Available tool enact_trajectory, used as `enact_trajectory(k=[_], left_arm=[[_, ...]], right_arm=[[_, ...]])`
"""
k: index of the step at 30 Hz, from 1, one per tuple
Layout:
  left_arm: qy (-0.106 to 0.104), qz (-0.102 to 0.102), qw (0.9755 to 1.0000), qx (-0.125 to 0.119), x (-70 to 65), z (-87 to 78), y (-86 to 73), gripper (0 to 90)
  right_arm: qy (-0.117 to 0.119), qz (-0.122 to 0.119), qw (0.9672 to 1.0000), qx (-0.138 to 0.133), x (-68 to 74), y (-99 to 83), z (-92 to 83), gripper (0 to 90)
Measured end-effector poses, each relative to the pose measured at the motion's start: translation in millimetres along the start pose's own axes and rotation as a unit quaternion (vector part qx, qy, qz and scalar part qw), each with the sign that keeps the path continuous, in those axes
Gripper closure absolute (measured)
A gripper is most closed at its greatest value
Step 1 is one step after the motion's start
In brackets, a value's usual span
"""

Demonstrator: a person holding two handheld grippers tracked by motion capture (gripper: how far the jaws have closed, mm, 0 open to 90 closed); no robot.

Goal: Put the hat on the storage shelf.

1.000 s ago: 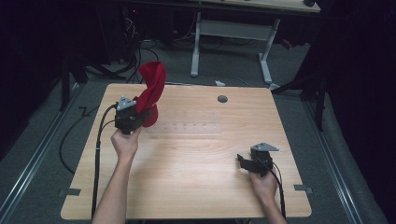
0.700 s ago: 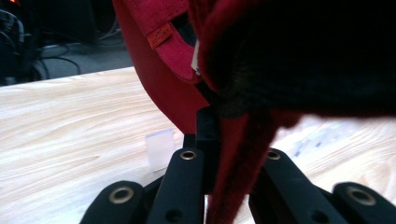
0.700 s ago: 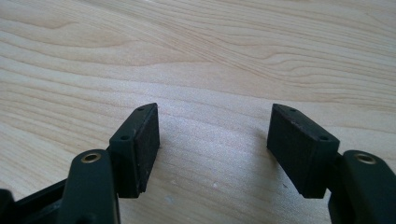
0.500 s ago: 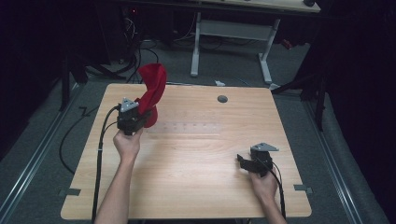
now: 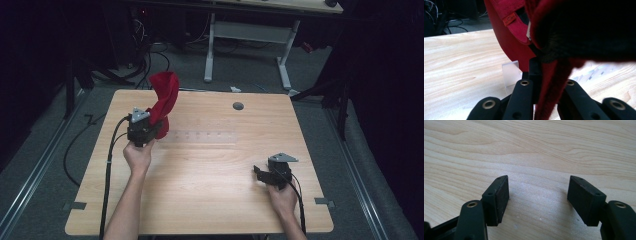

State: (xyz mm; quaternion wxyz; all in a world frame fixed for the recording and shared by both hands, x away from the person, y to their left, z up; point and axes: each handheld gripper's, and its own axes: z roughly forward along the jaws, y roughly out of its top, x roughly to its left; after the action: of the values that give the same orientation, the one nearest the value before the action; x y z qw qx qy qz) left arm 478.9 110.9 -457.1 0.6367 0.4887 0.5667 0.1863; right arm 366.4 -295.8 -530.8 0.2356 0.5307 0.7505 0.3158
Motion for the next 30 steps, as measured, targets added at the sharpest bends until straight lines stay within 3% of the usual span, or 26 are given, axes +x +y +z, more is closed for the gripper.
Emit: enact_trajectory(k=[19,23,30], left_arm=[[0.001,-0.008,0.9995,0.03,4.0,-7.4,-14.0,77.7],[0.002,-0.008,0.9994,0.035,3.2,-10.5,-13.2,71.1],[0.007,-0.005,0.9994,0.032,3.9,-19.1,-10.8,50.5]], right_arm=[[0.001,-0.001,1.0,0.0,0.2,0.0,0.0,34.0],[0.001,0.0,1.0,0.0,0.3,0.0,-0.1,34.0],[0.001,-0.001,1.0,0.0,0.2,0.0,0.0,34.0]])
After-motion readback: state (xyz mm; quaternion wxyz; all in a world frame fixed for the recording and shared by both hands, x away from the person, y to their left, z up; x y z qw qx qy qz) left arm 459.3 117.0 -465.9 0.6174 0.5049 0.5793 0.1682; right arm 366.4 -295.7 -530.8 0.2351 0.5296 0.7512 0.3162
